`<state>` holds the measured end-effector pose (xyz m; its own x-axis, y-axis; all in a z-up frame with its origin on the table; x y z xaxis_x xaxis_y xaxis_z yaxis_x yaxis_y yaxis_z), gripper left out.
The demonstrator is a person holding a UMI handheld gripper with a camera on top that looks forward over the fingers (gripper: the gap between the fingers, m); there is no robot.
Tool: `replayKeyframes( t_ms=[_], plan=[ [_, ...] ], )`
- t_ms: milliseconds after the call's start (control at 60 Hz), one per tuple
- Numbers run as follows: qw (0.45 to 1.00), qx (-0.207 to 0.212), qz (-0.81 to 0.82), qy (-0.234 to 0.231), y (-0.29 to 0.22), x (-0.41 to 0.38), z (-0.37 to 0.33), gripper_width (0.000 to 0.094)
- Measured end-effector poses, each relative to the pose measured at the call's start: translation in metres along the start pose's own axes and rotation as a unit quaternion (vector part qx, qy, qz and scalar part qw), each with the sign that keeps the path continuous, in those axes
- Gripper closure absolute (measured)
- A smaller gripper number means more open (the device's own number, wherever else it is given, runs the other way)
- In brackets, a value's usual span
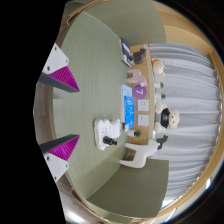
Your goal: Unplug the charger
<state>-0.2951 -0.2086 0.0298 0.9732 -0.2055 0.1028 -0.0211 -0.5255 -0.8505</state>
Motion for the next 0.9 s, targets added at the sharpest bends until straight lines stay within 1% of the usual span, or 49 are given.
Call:
replayKeyframes(
  t_ms=[117,233,283,350,467,483,500,533,550,567,583,600,683,750,850,900],
  plan=[
    [1.000,-0.001,0.006,0.009,-0.020,0.052,0.054,0.0101],
    [1.000,-0.005,0.006,0.006,-0.040,0.083,0.102,0.0116],
    [1.000,0.000,0.007,0.003,-0.050,0.091,0.121,0.0142],
    [1.000,0.006,0.005,-0.008,-0.063,0.097,0.144,0.0219],
    [1.000,0.001,-0.011,-0.025,-0.069,0.098,0.178,0.0441],
    [0.999,0.002,-0.013,-0.032,-0.070,0.096,0.180,0.0462],
    [0.999,0.011,-0.011,-0.041,-0.074,0.093,0.182,0.0496],
    [0.998,0.011,-0.015,-0.060,-0.073,0.086,0.183,0.0586],
    [0.997,0.014,-0.015,-0.069,-0.074,0.083,0.183,0.0653],
    [0.998,0.013,-0.017,-0.065,-0.074,0.086,0.184,0.0673],
    [0.998,0.014,-0.018,-0.064,-0.074,0.088,0.185,0.0717],
    [0.998,0.014,-0.018,-0.062,-0.074,0.088,0.185,0.0742],
    [0.998,0.014,-0.004,-0.063,-0.075,0.088,0.184,0.0825],
    [0.999,0.007,0.005,-0.053,-0.075,0.090,0.185,0.0877],
    [0.999,-0.004,0.015,-0.045,-0.075,0.090,0.188,0.0885],
    [0.998,-0.026,0.018,-0.047,-0.073,0.089,0.189,0.0889]
  ],
)
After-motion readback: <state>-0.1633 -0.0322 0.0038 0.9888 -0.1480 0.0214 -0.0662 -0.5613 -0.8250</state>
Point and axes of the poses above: the point between the fingertips, and its own axes, seen from behind it with the camera up: x to the right, y down, z forward, the way the camera looks, the point moved 1 cm from there along -z, backward, against the way the camera looks, and after that the axes turned 6 degrees about y, right-handed, at the moved point
